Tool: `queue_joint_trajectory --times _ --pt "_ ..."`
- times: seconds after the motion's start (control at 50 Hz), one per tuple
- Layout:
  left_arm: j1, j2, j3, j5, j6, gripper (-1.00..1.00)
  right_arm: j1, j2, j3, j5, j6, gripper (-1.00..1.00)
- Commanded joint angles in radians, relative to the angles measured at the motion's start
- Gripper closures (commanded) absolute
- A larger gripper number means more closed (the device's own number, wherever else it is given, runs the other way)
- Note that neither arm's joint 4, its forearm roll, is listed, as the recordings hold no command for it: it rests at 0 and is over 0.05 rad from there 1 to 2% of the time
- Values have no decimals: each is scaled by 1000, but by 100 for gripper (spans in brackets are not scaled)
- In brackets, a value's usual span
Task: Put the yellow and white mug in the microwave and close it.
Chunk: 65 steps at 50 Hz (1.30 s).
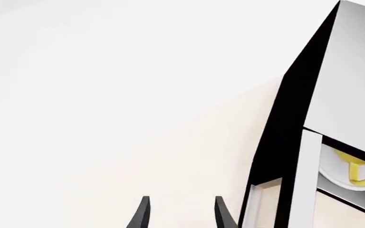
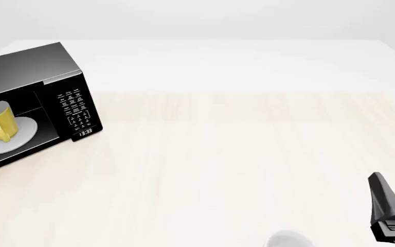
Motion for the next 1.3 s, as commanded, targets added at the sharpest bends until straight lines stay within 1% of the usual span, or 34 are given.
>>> queue_joint_trajectory --times 0.02,0.48,0.92,1.06,1.16,1.2,1.22,1.3 --pt "-31 46 18 -36 15 -100 0 0 0 0 0 -100" --pt "-80 139 59 -77 31 -100 -1 0 0 0 0 -100" --pt "-179 208 66 -105 26 -100 0 0 0 0 -1 -100" --pt "-178 230 97 -137 46 -100 0 0 0 0 -1 -100" --pt "-189 235 91 -135 42 -100 -1 0 0 0 0 -100" --pt "-209 240 82 -134 32 -100 0 0 0 0 -1 -100" --pt "-239 251 73 -133 16 -100 0 0 0 0 -1 -100" --pt "-255 264 75 -138 12 -100 0 0 0 0 -1 -100"
